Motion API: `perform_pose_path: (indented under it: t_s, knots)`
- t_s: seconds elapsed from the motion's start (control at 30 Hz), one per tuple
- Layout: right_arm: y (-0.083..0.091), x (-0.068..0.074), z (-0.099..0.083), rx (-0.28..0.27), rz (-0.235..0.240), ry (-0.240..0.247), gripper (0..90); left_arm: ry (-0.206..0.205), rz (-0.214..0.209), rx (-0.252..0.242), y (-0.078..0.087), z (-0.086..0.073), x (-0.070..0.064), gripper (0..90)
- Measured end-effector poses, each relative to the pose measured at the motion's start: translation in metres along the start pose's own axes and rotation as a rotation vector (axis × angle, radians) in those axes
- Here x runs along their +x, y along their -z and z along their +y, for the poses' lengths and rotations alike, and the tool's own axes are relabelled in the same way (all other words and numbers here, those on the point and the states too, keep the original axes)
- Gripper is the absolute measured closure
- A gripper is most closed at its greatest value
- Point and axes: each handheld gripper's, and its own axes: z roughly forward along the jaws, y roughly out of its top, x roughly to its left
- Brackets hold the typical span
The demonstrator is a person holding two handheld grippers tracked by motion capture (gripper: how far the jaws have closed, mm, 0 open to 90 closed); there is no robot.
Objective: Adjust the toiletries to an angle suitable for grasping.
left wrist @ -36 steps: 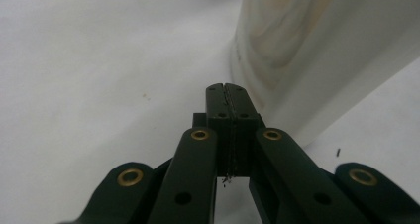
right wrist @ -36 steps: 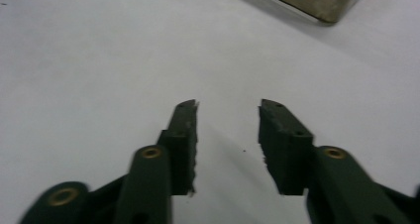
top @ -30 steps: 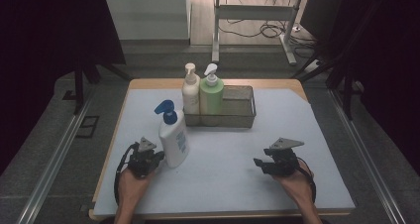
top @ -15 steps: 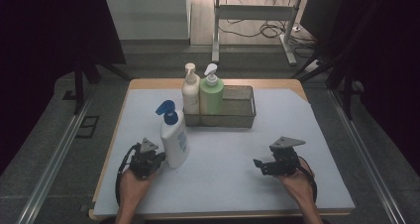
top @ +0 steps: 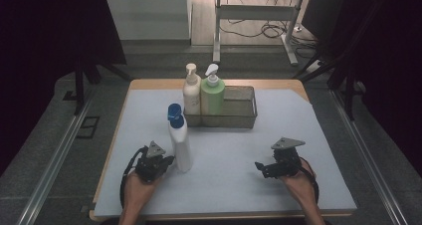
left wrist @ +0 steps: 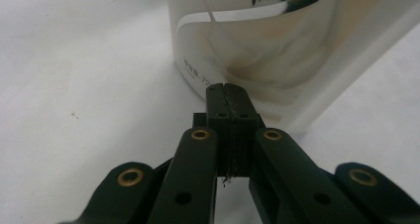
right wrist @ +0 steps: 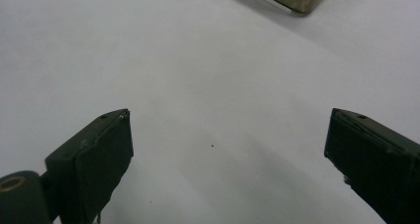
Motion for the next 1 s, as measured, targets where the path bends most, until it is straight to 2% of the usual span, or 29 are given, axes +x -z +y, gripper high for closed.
perform_pose_path:
  t_s: [0.27,0.5,0.7,1.0]
  knots:
    - [-0.001,0.001,0.0,0.002,-0.002,0.023,0.0,-0.061,-0.074,-0.002,-0.005,0.004,-0.015,89.7]
    - [-0.002,0.0,-0.001,0.004,0.009,0.027,0.0,-0.091,-0.129,-0.014,-0.015,0.011,-0.032,89.7]
    - [-0.003,0.002,-0.001,0.012,0.016,0.028,0.0,-0.119,-0.133,0.014,-0.025,0.013,-0.043,89.6]
    - [-0.002,0.001,-0.003,0.005,0.038,0.027,0.0,-0.119,-0.13,0.016,-0.023,0.011,-0.042,85.8]
